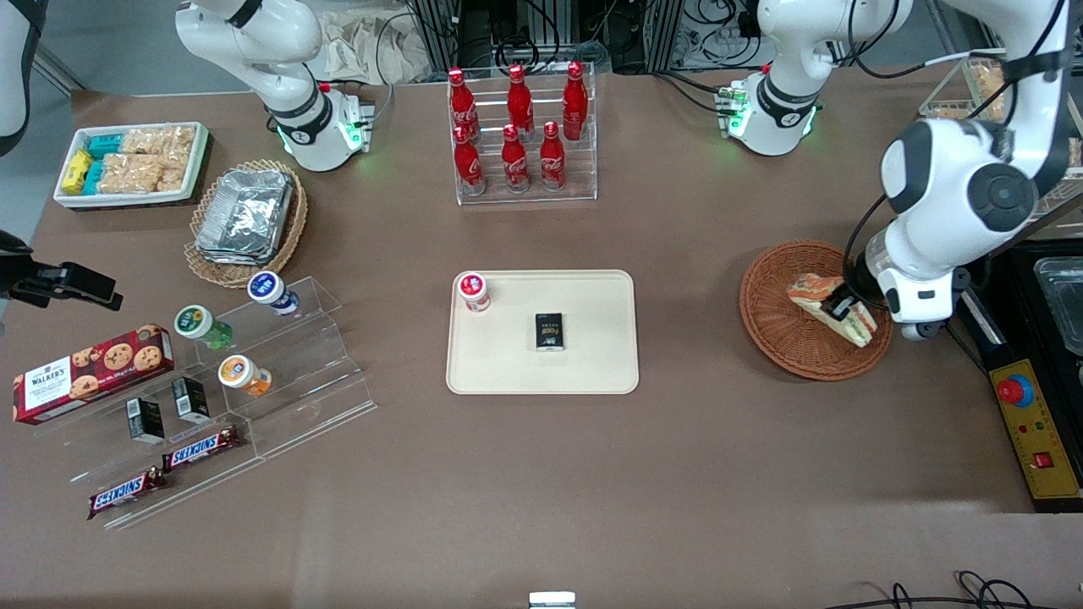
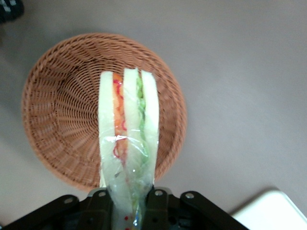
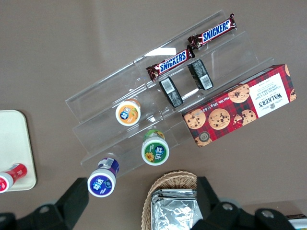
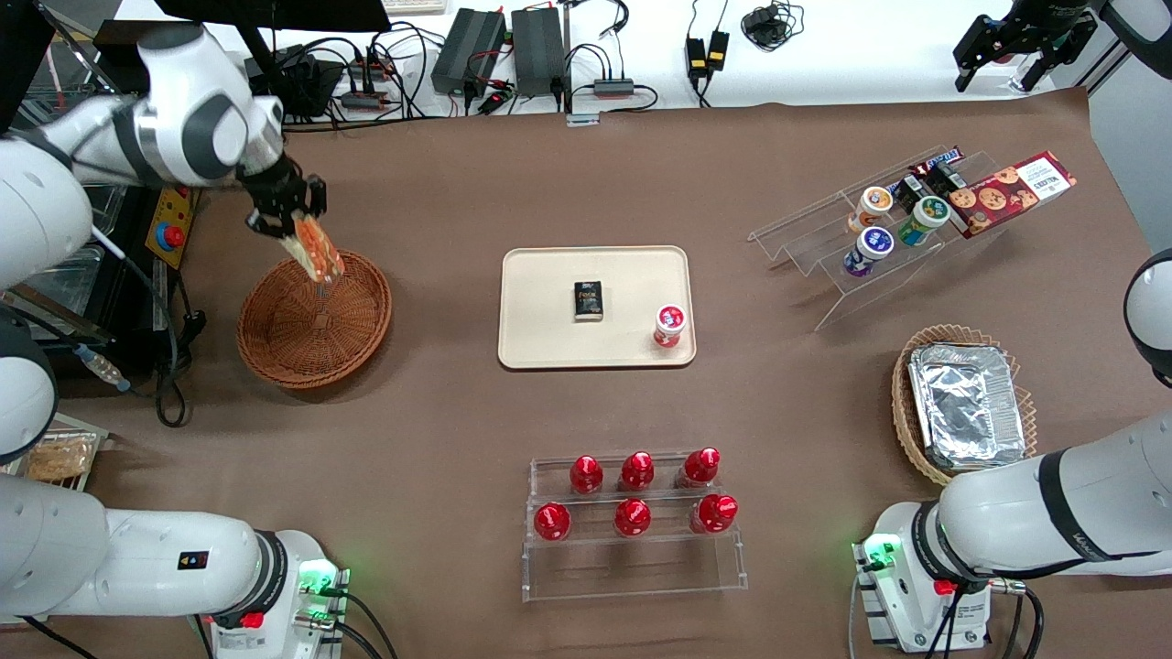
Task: Place sandwich from basket to tray
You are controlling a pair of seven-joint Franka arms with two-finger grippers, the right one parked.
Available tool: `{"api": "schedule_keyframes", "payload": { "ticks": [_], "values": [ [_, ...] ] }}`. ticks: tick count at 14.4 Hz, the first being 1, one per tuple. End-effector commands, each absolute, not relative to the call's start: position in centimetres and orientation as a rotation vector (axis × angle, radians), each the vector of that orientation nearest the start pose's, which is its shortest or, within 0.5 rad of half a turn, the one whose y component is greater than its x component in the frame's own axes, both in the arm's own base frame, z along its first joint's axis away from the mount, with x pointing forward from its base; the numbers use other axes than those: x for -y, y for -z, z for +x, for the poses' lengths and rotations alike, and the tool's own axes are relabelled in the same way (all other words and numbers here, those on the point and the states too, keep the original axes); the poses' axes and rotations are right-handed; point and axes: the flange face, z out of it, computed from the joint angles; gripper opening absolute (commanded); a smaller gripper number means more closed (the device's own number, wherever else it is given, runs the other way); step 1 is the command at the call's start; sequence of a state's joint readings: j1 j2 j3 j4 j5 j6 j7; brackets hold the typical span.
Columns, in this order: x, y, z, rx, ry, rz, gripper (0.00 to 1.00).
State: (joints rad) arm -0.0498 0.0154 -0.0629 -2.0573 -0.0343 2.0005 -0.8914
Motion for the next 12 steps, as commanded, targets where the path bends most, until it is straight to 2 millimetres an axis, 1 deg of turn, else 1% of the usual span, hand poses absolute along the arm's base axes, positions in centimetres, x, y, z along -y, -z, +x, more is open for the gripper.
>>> {"api": "schedule_keyframes", "payload": {
  "ticks": [1,2,3,4,5,6,7,8,10,11,12],
  "values": [
    [10.2,-48.2,55.4,1.032,-0.147,-2.949,0.0],
    [12.3,-49.8,55.2,0.956,-0.145,-2.981,0.0],
    [14.1,-50.5,55.4,0.89,-0.141,-3.025,0.0],
    [16.4,-50.6,55.3,0.817,-0.155,-3.072,0.0],
    [19.4,-50.3,54.9,0.739,-0.166,-3.112,0.0],
    [21.6,-49.7,54.6,0.681,-0.163,-3.136,0.0],
    [24.8,-48.2,54.1,0.587,-0.166,-3.157,0.0],
    [27.4,-46.5,53.5,0.507,-0.182,-3.17,0.0],
    [31.9,-42.0,52.7,0.354,-0.199,-3.161,0.0],
    [33.5,-40.1,52.3,0.289,-0.196,-3.151,0.0],
    [34.7,-38.2,52.0,0.24,-0.206,-3.145,0.0]
  ]
}}
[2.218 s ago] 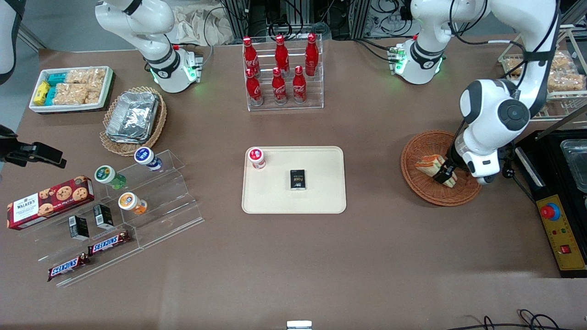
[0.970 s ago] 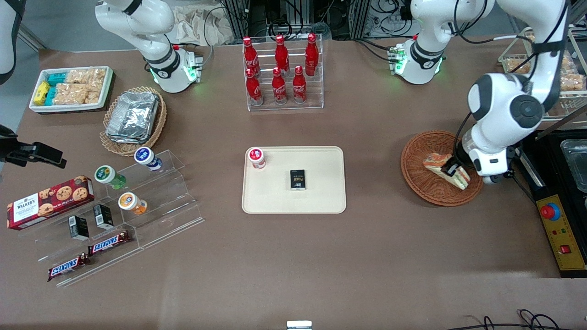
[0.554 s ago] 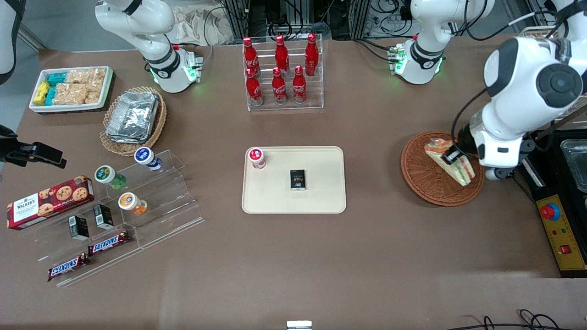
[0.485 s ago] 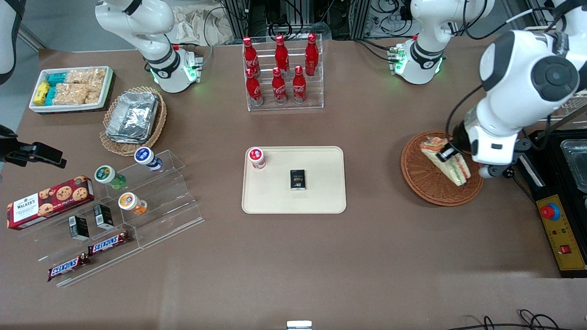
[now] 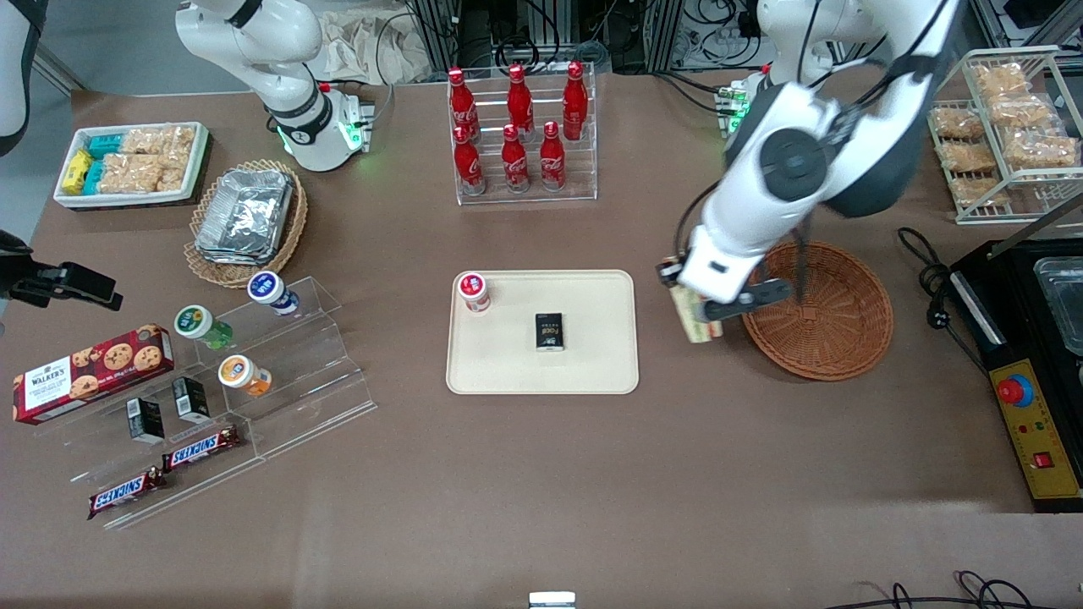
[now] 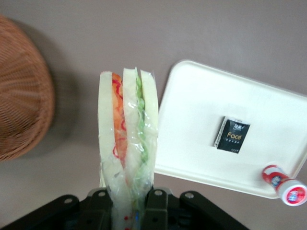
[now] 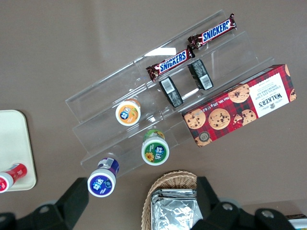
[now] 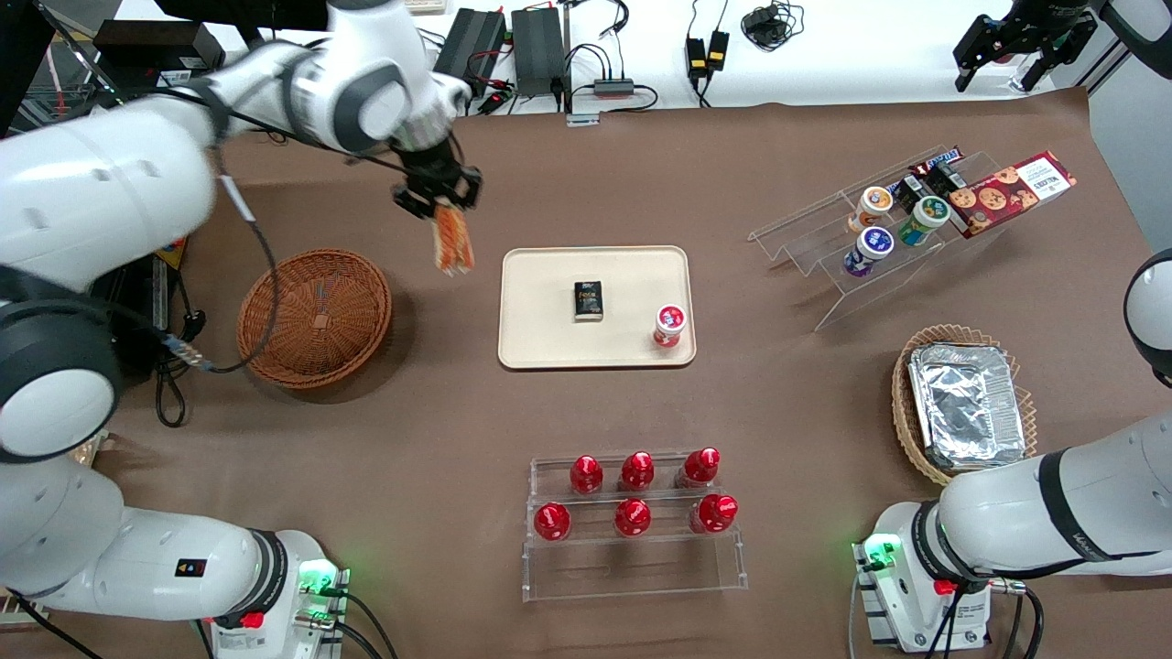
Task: Place sandwich from basket to tray
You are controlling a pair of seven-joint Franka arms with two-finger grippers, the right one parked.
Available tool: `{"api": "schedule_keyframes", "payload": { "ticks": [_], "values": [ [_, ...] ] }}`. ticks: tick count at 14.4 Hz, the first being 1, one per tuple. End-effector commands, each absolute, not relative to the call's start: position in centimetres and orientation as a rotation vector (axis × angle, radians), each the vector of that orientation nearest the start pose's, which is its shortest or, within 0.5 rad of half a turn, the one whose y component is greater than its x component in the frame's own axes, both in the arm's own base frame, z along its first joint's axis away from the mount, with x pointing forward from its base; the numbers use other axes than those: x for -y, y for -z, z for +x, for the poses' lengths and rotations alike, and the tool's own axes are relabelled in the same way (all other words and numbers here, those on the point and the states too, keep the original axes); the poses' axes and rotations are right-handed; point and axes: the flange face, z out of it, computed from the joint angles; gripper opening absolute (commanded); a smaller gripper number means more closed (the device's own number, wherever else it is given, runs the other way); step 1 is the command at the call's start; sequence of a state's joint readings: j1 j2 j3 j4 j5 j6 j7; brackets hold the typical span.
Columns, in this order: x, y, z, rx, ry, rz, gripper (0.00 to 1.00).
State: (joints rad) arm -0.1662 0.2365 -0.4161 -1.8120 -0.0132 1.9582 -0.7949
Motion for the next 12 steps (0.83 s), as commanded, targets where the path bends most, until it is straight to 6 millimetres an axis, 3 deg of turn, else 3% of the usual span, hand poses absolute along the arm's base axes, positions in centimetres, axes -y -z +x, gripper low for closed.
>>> {"api": "schedule_keyframes", "payload": {
  "ticks": [1,4,6,12],
  "values": [
    [36.4,-36.0,51.2,0.155,-0.216,-3.121,0.0],
    [38.6,-30.8,50.5,0.014,-0.201,-3.073,0.0],
    [40.3,-29.1,49.8,-0.045,-0.171,-3.089,0.0],
    [41.4,-25.5,49.6,-0.095,-0.15,-3.108,0.0]
  ]
}}
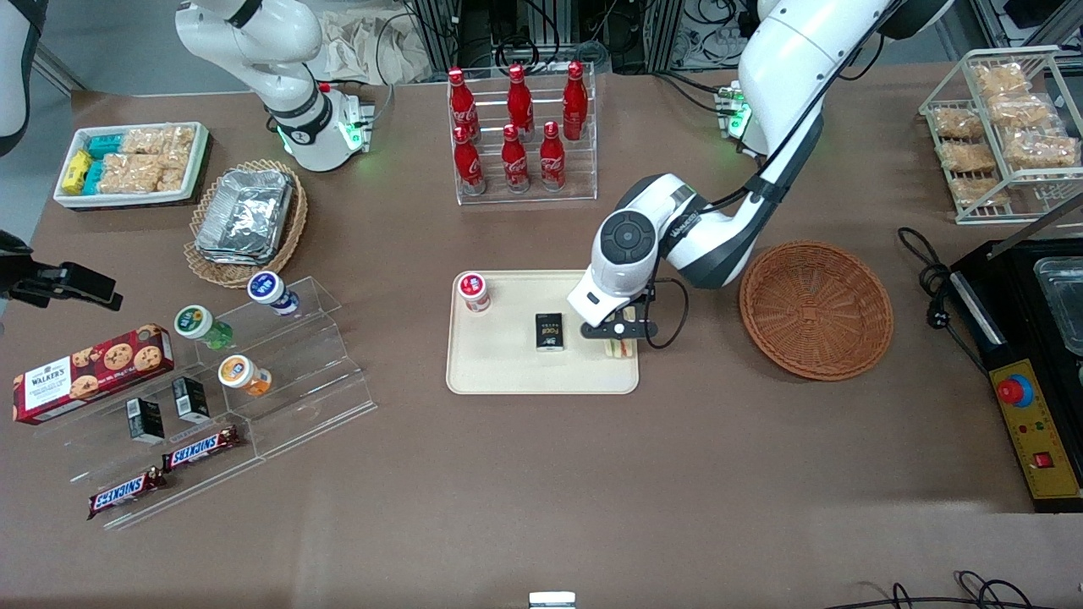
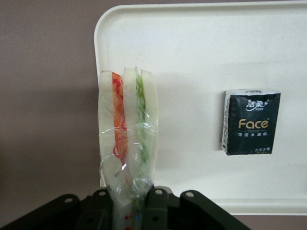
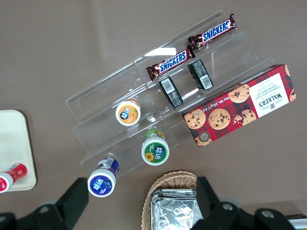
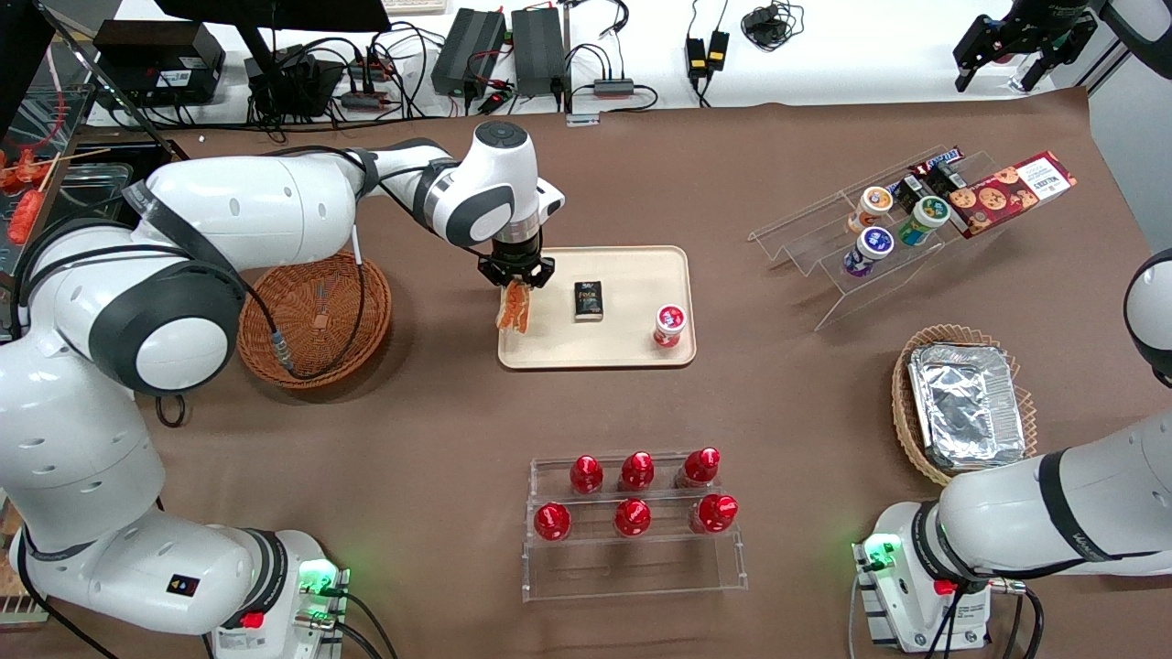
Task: Place sandwich from basket to tray
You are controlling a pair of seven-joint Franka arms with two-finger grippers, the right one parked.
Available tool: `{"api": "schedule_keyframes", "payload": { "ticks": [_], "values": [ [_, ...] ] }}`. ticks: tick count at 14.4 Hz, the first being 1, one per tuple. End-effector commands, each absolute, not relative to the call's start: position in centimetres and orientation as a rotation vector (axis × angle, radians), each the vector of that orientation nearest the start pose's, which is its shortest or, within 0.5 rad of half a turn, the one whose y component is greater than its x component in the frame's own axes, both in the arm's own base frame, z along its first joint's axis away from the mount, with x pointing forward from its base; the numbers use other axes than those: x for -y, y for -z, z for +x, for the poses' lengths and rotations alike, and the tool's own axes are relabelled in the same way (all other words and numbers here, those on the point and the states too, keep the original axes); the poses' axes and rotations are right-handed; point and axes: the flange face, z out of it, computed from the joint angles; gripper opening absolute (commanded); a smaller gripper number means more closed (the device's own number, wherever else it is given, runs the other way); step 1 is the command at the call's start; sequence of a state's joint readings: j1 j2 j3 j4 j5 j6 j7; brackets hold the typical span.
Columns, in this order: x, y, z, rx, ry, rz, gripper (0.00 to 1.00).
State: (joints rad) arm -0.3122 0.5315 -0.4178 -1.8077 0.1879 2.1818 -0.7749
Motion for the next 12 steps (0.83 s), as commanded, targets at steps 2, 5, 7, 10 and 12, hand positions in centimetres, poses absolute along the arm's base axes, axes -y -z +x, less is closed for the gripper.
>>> {"api": "schedule_keyframes", "payload": {
  "ticks": [2,5,7,10,12],
  "values": [
    [42.3,-24.9,49.2,-0.122,-0.134,-3.117,0.0],
    [42.5,-24.1,49.2,-0.115,-0.131,-3.13,0.06],
    [42.4,-24.1,49.2,-0.117,-0.129,-3.128,0.57],
    [41.9,-24.4,49.7,-0.084,-0.126,-3.129,1.0],
    [41.2,-26.5,50.5,-0.053,-0.096,-3.131,1.0]
  ]
}}
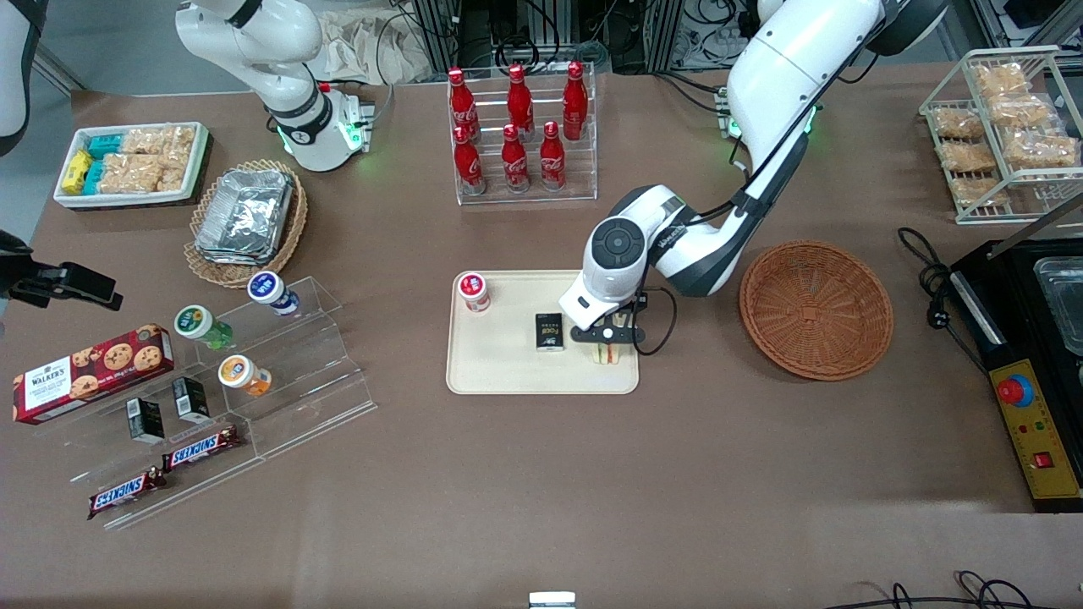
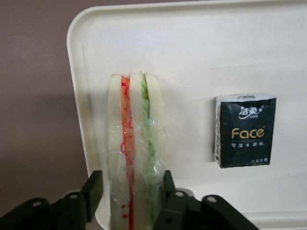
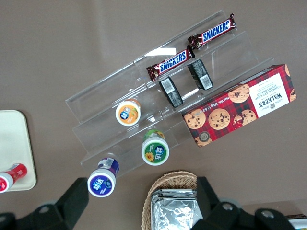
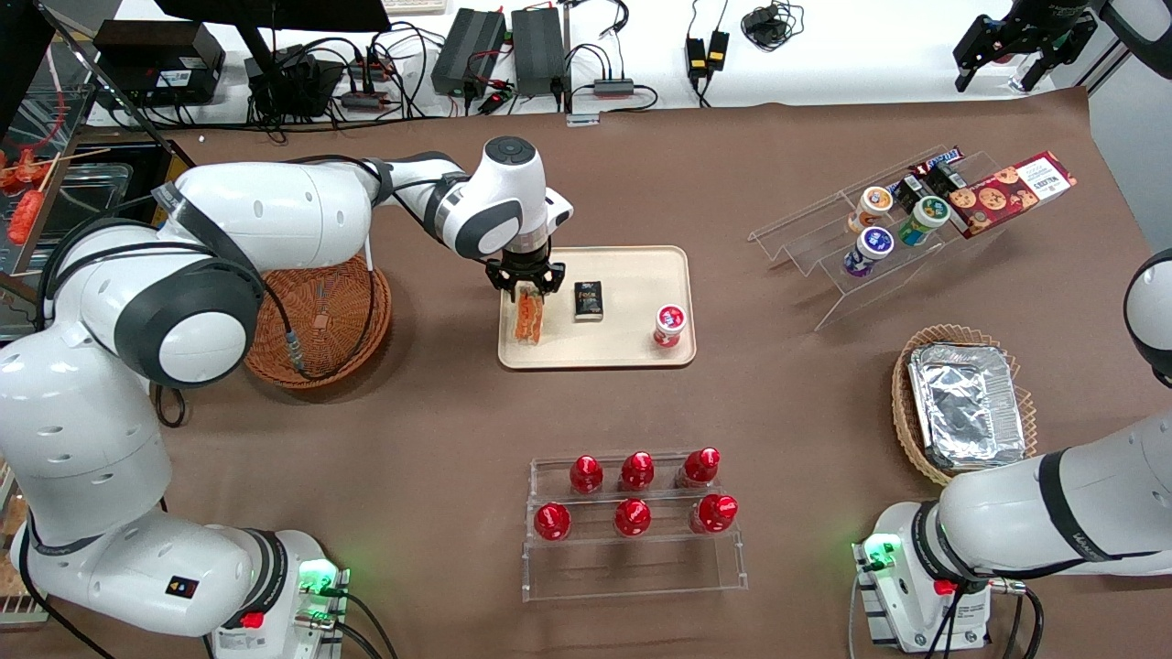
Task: Place sandwich from basket to tray
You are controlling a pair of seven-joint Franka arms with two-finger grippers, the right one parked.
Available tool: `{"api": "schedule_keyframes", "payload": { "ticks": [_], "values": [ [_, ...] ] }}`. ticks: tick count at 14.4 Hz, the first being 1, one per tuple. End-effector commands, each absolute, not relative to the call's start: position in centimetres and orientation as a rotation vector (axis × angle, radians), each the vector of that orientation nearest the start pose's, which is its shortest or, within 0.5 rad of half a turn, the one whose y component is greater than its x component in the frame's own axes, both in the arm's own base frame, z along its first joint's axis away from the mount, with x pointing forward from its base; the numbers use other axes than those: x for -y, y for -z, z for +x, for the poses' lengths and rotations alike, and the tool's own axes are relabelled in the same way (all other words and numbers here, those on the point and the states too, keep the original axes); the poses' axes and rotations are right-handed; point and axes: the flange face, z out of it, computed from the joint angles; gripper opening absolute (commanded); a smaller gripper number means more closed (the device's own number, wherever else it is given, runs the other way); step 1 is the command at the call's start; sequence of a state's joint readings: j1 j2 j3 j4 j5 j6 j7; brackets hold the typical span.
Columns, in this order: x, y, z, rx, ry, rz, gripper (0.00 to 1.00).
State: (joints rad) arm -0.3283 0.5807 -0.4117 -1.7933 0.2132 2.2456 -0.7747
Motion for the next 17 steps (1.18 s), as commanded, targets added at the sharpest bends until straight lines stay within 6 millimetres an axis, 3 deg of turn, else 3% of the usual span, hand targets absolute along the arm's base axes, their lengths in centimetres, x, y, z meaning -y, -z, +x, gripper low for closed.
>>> {"api": "schedule_keyframes", "payload": {
  "ticks": [1,3,5,8,11,14,17],
  "values": [
    [40.3,-28.2,51.1,-0.021,-0.093,-3.121,1.0],
    [38.4,-33.2,52.4,0.121,-0.05,-3.128,1.0],
    [34.7,-37.9,53.6,0.225,-0.023,-3.087,1.0],
    [28.8,-45.9,54.4,0.422,0.033,-3.07,1.0],
    [20.7,-53.2,54.2,0.584,0.051,-3.068,1.0],
    [11.2,-58.2,52.2,0.385,-0.004,-3.097,1.0],
    [3.8,-59.9,50.5,0.059,-0.101,-3.124,1.0]
  ]
}}
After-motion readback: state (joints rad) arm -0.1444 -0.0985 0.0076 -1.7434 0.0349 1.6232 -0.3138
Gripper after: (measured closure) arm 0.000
